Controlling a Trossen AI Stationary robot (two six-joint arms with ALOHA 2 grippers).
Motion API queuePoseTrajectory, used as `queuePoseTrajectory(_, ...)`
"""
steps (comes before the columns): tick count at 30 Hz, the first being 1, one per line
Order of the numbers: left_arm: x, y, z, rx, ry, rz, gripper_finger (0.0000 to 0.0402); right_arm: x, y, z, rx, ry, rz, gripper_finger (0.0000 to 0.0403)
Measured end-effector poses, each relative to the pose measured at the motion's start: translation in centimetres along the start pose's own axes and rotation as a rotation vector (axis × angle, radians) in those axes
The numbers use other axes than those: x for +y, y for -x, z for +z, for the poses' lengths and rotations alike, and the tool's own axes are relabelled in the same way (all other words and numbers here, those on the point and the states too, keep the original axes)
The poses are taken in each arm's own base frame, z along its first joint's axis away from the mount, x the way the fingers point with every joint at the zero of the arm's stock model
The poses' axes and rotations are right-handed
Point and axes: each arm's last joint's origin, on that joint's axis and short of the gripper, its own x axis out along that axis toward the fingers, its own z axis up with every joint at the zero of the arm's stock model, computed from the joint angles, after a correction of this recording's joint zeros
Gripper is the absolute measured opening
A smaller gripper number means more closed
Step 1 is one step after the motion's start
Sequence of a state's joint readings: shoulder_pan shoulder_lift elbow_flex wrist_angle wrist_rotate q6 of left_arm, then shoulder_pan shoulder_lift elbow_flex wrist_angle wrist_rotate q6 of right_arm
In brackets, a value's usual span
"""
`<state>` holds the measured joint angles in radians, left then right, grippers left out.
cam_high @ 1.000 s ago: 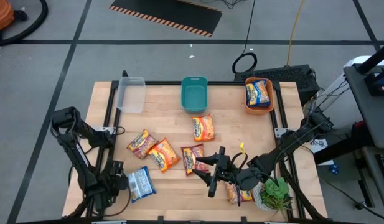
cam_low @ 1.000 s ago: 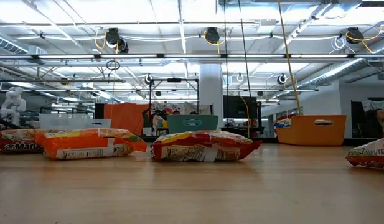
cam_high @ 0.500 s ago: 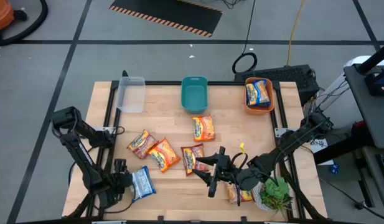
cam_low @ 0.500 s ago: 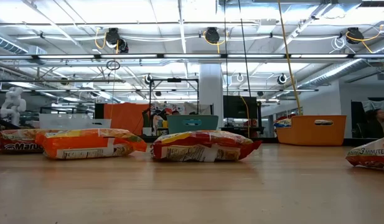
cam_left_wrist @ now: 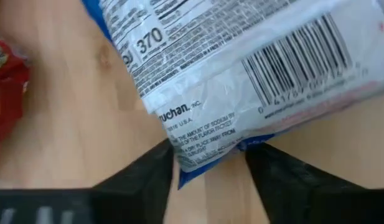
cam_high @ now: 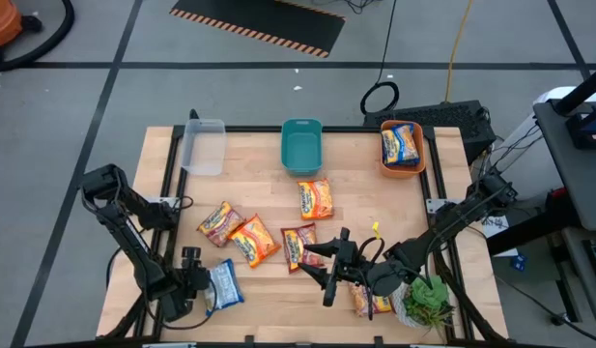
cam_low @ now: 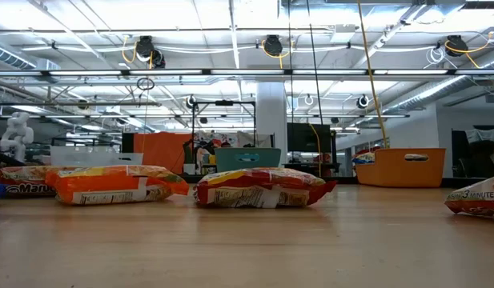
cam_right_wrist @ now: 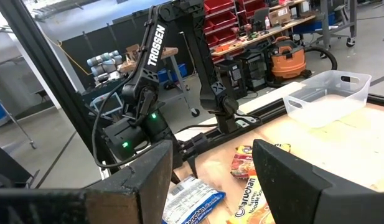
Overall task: Sort Maruchan noodles
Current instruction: Put the blue noodle pack into the orange bin
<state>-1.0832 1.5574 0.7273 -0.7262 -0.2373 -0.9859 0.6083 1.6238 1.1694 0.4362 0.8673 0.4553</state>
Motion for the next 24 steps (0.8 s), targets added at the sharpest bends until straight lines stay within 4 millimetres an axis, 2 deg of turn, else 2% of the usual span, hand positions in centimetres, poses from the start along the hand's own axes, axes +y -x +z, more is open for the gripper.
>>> queuePoseTrajectory(6, 0.1, -0.1, 0.4, 0.017, -0.018, -0.022, 0.0083, 0.0, 0.0, 0.0, 0.0, 0.0, 0.0, 0.0215)
queuePoseTrajectory(12, 0.8, -0.3, 1.2, -0.002, -0.046, 0.014, 0.0013, -0.2, -0.2, 0.1, -0.003, 0.037, -0.008, 0.0215)
queuePoseTrajectory(17, 2.1, -0.1, 2.3, -0.004, -0.057, 0.036, 0.0008, -0.9, -1.0, 0.3, -0.006, 0.103, -0.036, 0.0215)
queuePoseTrajectory(24, 3.7, 3.5, 5.7, -0.09, -0.039, 0.039, 0.0007, -2.0, -1.8, 0.1, 0.035, 0.166, -0.084, 0.0215)
